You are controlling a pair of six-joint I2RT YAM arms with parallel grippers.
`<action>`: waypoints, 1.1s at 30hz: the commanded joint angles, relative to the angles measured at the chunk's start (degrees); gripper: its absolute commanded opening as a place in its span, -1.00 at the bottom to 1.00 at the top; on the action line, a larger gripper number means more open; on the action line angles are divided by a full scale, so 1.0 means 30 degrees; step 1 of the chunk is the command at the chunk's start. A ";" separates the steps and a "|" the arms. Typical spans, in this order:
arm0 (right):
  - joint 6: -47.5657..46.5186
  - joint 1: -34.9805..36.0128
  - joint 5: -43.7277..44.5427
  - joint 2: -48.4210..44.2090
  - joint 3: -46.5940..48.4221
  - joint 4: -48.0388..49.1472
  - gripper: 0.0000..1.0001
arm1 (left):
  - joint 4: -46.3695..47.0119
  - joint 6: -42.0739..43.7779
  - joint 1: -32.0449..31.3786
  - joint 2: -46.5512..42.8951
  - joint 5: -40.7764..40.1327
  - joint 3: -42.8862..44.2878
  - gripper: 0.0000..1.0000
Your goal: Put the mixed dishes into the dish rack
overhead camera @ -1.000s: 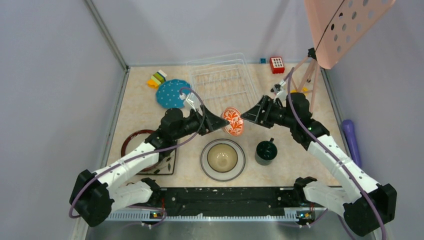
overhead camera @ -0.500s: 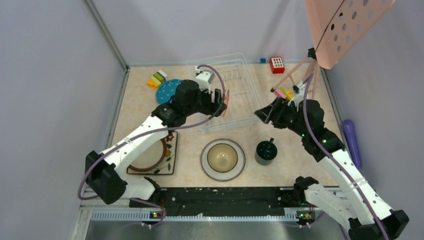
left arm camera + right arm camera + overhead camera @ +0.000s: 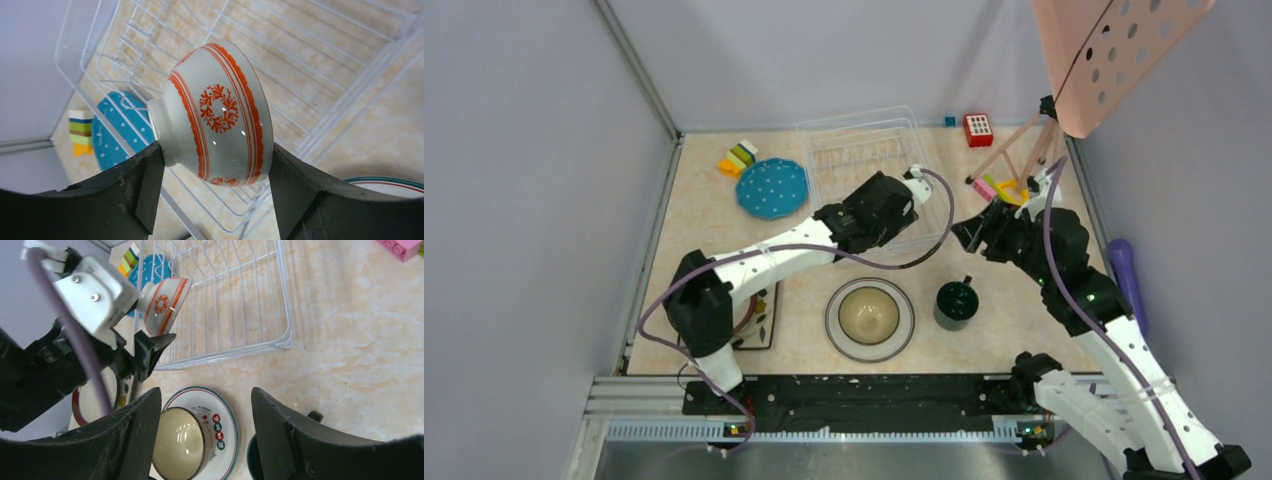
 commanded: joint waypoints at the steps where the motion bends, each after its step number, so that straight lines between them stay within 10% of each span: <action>1: -0.0511 0.0179 0.1729 -0.1206 0.0927 -0.0334 0.29 | -0.0741 0.1707 -0.0013 0.1055 -0.5212 0.2056 -1.00; 21: 0.0498 0.0181 0.2383 -0.3458 0.0240 -0.0323 0.27 | -0.3139 0.0639 0.0464 0.5546 -0.7110 0.4330 -1.00; 33: 0.0802 0.0166 0.2074 -0.3305 0.0543 -0.0758 0.34 | -0.8378 -0.1673 0.1214 0.8122 -0.3995 0.7294 -0.30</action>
